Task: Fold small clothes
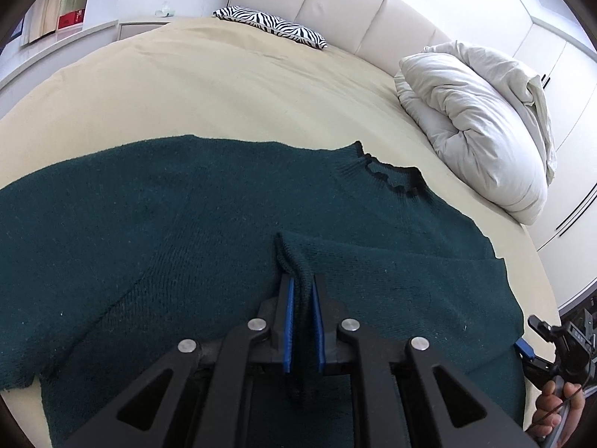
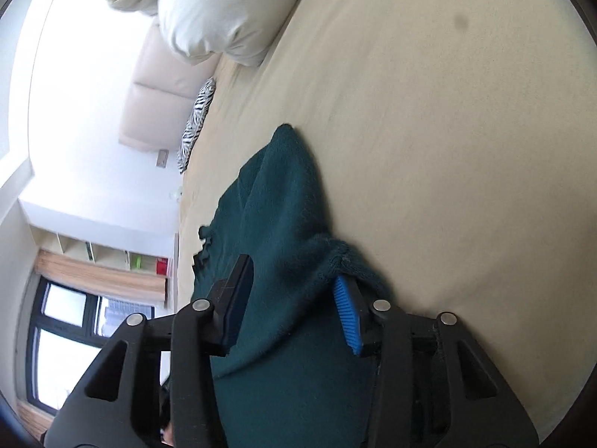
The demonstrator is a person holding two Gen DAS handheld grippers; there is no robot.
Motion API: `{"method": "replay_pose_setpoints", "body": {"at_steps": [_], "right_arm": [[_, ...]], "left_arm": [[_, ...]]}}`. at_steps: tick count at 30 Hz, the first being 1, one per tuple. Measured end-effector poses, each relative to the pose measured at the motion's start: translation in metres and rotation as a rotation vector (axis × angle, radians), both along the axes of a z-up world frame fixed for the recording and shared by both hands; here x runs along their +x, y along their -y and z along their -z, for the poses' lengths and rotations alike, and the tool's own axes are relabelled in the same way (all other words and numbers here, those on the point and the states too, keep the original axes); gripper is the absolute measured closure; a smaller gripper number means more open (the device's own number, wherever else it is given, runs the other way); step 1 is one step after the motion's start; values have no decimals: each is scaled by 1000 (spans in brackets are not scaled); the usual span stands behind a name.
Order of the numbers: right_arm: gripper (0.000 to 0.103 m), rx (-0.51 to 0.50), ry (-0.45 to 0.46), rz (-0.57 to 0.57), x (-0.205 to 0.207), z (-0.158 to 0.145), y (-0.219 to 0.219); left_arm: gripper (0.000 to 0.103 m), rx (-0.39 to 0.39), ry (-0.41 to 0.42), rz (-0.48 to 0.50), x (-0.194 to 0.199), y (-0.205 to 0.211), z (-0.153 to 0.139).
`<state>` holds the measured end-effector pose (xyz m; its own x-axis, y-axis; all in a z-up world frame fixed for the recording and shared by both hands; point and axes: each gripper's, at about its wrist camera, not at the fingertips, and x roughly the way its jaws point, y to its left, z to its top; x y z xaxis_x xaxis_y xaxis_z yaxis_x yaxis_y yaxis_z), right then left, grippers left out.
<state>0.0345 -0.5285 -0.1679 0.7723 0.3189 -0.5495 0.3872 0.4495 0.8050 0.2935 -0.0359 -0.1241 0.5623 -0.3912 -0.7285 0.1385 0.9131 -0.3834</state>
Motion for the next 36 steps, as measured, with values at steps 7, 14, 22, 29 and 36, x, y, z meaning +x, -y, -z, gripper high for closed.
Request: {"method": "replay_pose_setpoints", "body": {"at_steps": [7, 14, 22, 29, 36], "right_arm": [[58, -189, -29, -8, -11, -54, 11], [56, -289, -153, -36, 69, -40, 30], [95, -543, -197, -144, 123, -36, 0], [97, -710, -134, -96, 115, -62, -12], [90, -684, -212, -122, 122, -43, -1]], "left_arm": [[90, -60, -2, -10, 3, -7, 7], [90, -56, 16, -1, 1, -7, 10], [90, -83, 29, -2, -1, -11, 13], [90, -62, 42, -6, -4, -9, 12], [90, -80, 36, -5, -2, -10, 13]]}}
